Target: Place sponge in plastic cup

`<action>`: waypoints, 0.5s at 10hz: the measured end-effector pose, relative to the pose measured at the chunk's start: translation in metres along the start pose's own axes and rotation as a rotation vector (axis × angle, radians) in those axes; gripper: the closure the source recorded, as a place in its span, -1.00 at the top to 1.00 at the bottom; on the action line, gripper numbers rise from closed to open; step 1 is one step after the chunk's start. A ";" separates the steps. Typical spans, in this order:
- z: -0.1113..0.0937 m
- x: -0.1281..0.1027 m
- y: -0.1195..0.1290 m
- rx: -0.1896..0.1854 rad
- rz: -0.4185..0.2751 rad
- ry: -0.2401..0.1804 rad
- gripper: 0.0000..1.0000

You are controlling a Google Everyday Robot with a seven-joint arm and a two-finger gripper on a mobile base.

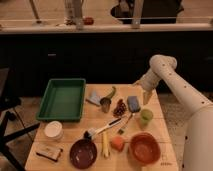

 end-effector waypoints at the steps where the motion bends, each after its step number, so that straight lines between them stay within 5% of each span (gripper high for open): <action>1: 0.004 -0.003 0.008 -0.022 -0.061 0.008 0.60; 5: 0.015 -0.001 0.024 -0.090 -0.188 0.085 0.60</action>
